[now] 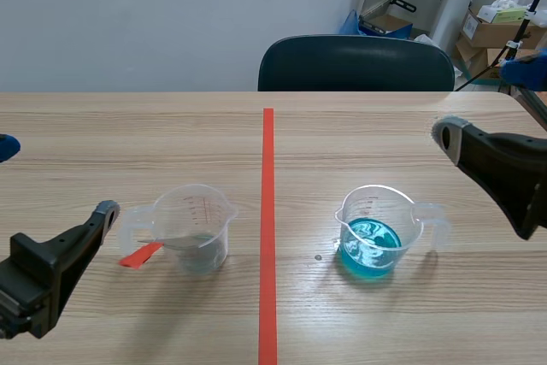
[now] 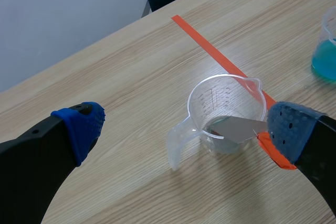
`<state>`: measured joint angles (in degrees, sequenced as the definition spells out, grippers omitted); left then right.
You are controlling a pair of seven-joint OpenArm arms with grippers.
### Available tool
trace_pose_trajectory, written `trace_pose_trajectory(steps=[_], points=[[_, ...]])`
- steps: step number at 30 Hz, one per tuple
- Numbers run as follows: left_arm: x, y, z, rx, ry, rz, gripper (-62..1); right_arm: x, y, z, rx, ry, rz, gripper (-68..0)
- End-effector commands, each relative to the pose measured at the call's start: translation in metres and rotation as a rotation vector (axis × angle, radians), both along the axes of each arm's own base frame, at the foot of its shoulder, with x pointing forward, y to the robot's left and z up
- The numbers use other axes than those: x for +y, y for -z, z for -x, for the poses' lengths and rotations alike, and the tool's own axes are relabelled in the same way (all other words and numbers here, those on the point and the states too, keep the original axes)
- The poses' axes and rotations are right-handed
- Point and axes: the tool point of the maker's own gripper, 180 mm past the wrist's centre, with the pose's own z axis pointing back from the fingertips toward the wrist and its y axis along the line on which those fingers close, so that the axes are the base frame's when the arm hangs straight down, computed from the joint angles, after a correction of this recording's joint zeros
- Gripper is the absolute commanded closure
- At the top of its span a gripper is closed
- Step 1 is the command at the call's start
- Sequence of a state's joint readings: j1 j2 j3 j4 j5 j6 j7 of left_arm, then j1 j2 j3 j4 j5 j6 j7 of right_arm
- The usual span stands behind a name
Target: Do the redox reaction experiment
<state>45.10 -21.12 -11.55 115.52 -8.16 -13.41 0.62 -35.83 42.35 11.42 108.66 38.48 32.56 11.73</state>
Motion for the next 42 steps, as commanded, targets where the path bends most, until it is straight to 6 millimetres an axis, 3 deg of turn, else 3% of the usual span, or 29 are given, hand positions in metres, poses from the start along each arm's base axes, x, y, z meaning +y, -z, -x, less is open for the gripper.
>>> trace_pose_trajectory(steps=[1, 8, 13, 42], points=[[-0.005, -0.01, 0.0, -0.025, 0.007, 0.024, -62.3, 0.01, -0.015, 0.006, -0.032, -0.027, -0.031, -67.9], [-0.005, -0.01, 0.0, -0.025, 0.007, 0.024, -62.3, 0.023, -0.017, 0.024, 0.007, -0.046, 0.018, -67.9], [-0.005, -0.01, 0.0, -0.025, 0.007, 0.024, -62.3, 0.027, -0.025, 0.025, -0.005, -0.039, 0.011, -67.9], [-0.005, -0.009, 0.0, -0.022, 0.006, 0.022, -62.3, 0.026, -0.015, 0.026, 0.035, -0.035, 0.047, -67.9]])
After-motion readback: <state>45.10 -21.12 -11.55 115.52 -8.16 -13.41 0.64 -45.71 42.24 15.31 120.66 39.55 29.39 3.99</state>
